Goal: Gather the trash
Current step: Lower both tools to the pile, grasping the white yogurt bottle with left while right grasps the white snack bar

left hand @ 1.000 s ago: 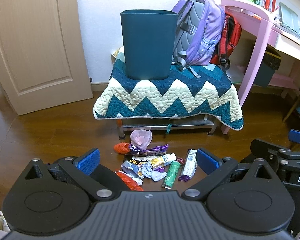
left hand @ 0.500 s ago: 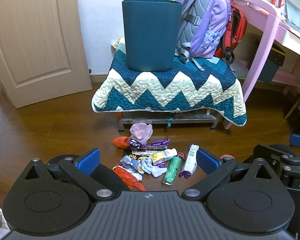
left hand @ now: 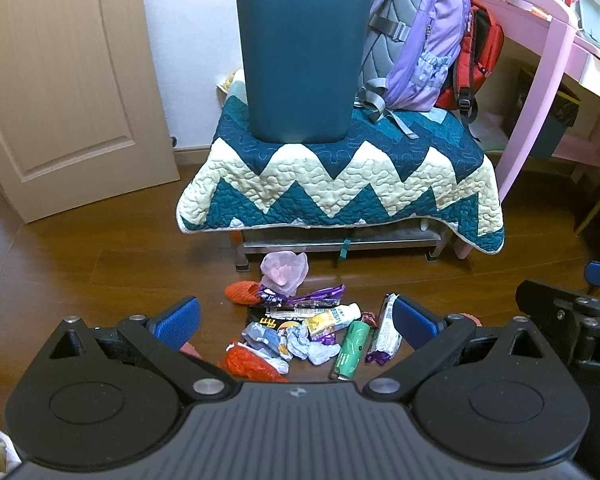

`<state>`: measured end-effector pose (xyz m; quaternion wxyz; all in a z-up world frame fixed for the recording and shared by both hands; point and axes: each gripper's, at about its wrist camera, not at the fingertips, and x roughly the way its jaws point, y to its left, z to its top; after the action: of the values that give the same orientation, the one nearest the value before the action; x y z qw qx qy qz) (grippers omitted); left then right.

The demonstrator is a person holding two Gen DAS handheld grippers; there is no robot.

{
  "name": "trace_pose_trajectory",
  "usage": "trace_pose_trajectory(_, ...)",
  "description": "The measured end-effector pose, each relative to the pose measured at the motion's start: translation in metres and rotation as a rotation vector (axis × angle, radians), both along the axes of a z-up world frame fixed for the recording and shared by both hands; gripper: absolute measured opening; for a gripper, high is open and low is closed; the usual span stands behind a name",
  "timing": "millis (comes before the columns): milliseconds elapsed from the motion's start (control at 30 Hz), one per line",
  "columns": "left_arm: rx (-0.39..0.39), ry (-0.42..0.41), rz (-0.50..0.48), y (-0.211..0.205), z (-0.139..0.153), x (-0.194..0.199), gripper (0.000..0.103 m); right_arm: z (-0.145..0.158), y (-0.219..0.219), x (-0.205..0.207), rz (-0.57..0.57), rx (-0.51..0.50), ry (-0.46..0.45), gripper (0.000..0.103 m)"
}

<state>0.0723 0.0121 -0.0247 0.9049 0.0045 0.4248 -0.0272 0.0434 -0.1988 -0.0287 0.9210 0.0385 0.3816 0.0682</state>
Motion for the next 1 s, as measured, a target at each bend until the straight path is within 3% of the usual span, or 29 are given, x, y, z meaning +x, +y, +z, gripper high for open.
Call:
trace_pose_trajectory(133, -0.034, -0.001, 0.009, 0.016, 0.002, 0.025, 0.103, 0.004, -0.007, 0.017, -0.012, -0.003, -0.033, 0.102)
trace_pose_trajectory(300, -0.022, -0.021, 0.090, 0.046, 0.004, 0.068, 0.103, 0.009, -0.019, 0.053, -0.030, -0.012, -0.075, 0.101)
trace_pose_trajectory(500, -0.028, 0.029, 0.102, 0.071, -0.020, 0.124, 0.103, -0.004, -0.021, 0.107, -0.025, -0.013, -0.055, 0.100)
trace_pose_trajectory(667, 0.063, 0.063, 0.059, 0.070, -0.053, 0.164, 0.103, -0.028, -0.012, 0.154, -0.027, 0.000, 0.001, 0.096)
trace_pose_trajectory(833, 0.105, 0.113, -0.016, 0.065, -0.095, 0.202, 0.103, -0.068, 0.002, 0.199, -0.046, -0.006, 0.082, 0.091)
trace_pose_trajectory(1000, 0.155, 0.151, -0.183, 0.041, -0.140, 0.226, 0.103, -0.117, 0.002, 0.238, -0.056, -0.030, 0.159, 0.087)
